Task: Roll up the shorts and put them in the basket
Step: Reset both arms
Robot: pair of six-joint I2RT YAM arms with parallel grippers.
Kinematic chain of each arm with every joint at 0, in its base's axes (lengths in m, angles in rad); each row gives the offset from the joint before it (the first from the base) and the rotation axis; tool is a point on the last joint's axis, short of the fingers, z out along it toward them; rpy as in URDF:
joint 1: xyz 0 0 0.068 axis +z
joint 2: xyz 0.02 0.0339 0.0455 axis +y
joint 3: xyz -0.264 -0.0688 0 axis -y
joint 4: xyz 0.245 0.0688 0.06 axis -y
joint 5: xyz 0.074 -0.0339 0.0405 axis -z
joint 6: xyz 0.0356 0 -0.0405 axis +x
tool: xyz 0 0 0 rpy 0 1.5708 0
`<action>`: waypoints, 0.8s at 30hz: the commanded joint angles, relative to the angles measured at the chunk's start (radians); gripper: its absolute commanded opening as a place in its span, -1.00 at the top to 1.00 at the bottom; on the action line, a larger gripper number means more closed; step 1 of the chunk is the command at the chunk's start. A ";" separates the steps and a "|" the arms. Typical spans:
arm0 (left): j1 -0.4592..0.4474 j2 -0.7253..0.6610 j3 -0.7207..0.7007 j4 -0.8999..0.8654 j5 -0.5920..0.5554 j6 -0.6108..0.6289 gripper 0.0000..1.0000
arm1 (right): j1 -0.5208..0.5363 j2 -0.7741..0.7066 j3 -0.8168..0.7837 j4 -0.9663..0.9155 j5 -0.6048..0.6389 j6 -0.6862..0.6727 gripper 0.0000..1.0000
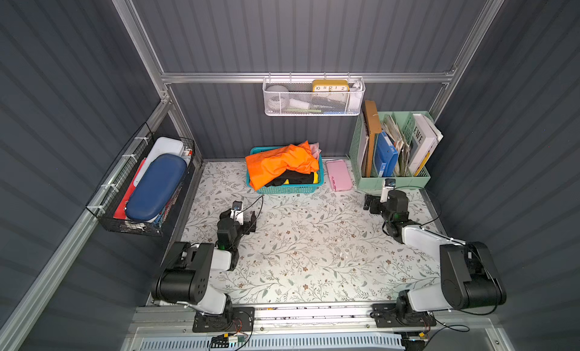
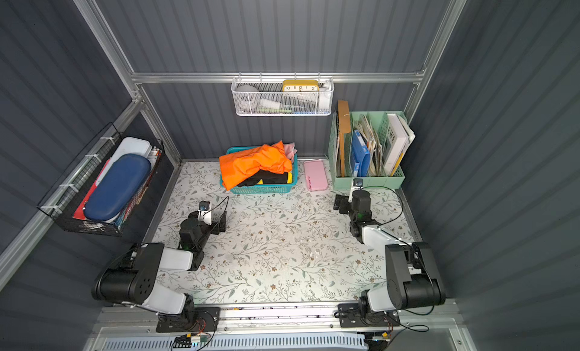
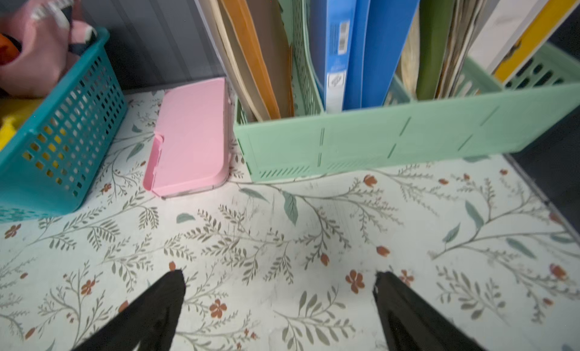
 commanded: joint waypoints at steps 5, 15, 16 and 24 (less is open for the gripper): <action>0.035 0.114 0.088 0.108 0.036 -0.038 -0.99 | -0.048 -0.034 -0.034 -0.072 -0.016 -0.018 -0.98; 0.041 0.101 0.098 0.055 0.035 -0.053 -0.99 | -0.055 0.094 -0.251 0.443 -0.052 -0.038 -0.98; 0.041 0.098 0.099 0.045 0.037 -0.055 -0.99 | -0.056 0.072 -0.234 0.365 -0.052 -0.033 -0.98; 0.064 0.099 0.114 0.022 0.074 -0.066 -0.99 | -0.057 0.105 -0.249 0.453 -0.049 -0.030 -0.98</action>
